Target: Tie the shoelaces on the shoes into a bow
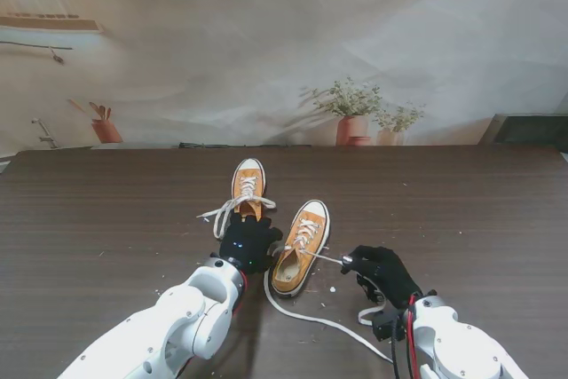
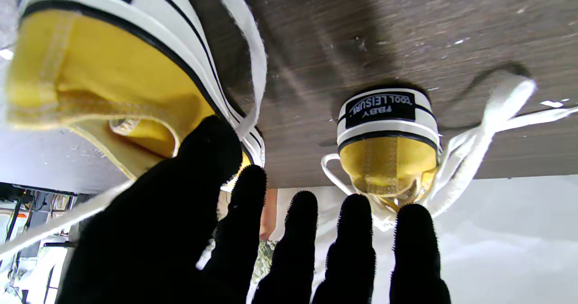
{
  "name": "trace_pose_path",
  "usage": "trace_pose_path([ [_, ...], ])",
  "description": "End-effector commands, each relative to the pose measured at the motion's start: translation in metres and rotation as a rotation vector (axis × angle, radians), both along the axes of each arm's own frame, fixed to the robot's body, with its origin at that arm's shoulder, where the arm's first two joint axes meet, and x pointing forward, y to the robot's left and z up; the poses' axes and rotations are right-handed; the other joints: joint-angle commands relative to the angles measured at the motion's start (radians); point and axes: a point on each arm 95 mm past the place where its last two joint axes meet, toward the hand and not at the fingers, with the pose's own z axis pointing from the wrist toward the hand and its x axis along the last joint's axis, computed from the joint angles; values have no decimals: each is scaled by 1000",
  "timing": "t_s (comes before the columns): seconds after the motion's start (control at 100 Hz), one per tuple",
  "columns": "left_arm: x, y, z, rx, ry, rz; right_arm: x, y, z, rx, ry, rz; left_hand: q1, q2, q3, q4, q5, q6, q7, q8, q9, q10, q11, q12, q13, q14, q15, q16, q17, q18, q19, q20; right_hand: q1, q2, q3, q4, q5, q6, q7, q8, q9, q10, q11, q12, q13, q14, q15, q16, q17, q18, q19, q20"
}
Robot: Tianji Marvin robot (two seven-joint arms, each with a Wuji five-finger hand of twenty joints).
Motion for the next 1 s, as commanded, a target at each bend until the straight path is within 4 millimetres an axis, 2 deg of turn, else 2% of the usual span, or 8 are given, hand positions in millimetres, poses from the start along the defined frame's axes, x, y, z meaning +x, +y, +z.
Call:
trace_pose_path([
  [0.0, 2, -4, -2, 14, 3, 2, -2, 1, 1, 6, 8, 20, -19, -38, 26, -25, 27, -84, 18, 20, 0, 0, 9, 28, -22, -7, 12, 30, -6, -17, 18, 13, -11, -19, 12, 12, 7, -4, 1, -12, 39, 11, 26, 18, 27, -47, 85, -1, 38, -23, 288, -5],
  [0.37, 16, -16, -17, 58, -61, -13, -4, 3, 1, 15, 13, 38, -21, -23, 33, -31, 64, -133, 101, 48, 35, 0, 28, 39, -4, -6, 34, 35, 7, -6, 41, 14, -8, -17, 21, 9, 4, -3, 4, -15, 39, 13, 26, 18, 27, -45, 85, -2, 38, -24, 288, -6],
  [0.54, 18, -19, -23, 74, -46, -25, -5, 3, 3, 18, 9, 43, 50, -40, -29, -62, 98, -180, 179, 59, 61, -15, 40, 44, 8, -7, 42, 33, 14, -3, 53, 6, 8, 1, 15, 4, -1, -4, 11, -18, 38, 14, 25, 19, 27, -45, 85, -3, 38, -24, 288, -7],
  [0.59, 17, -19, -24, 79, -46, -26, -6, 3, 3, 20, 6, 44, 76, -38, -70, -54, 100, -180, 217, 47, 66, -16, 41, 44, 9, -7, 44, 31, 16, -1, 57, 1, 15, 3, 14, 4, -3, -4, 13, -20, 38, 14, 26, 19, 27, -45, 85, -3, 38, -24, 288, -7],
  [0.68, 16, -20, -27, 86, -47, -28, -6, 2, 3, 21, 3, 46, 139, -18, -164, -39, 112, -224, 335, 50, 83, -19, 48, 46, 15, -7, 49, 31, 19, -1, 67, -2, 24, 8, 11, 3, -5, -2, 16, -22, 38, 15, 25, 19, 27, -44, 85, -3, 38, -24, 288, -7],
  [0.75, 15, -21, -30, 84, -57, -26, -7, 2, 4, 23, 2, 47, 170, 67, -260, -12, 127, -235, 449, 42, 100, -14, 55, 48, 23, -3, 56, 32, 25, 4, 76, 2, 28, 12, 8, 2, -6, -3, 20, -25, 38, 19, 25, 19, 27, -42, 86, -3, 38, -24, 288, -7],
  [0.85, 14, -21, -32, 75, -76, -27, -7, 2, 4, 26, 0, 47, 171, 111, -263, -3, 111, -217, 536, 96, 112, -8, 67, 53, 24, 0, 60, 31, 29, 6, 84, 7, 34, 15, 3, 2, -7, -3, 26, -30, 38, 19, 25, 19, 27, -41, 86, -3, 38, -24, 288, -7],
  [0.99, 9, -19, -29, 65, -69, -28, -8, 1, 4, 31, -4, 48, 159, 141, -205, 27, 13, -143, 580, 222, 75, 8, 86, 78, -20, 3, 42, 20, -7, -12, 52, -8, 37, 19, 2, 2, -4, -2, 29, -33, 38, 22, 25, 19, 27, -38, 86, -3, 38, -24, 288, -8],
])
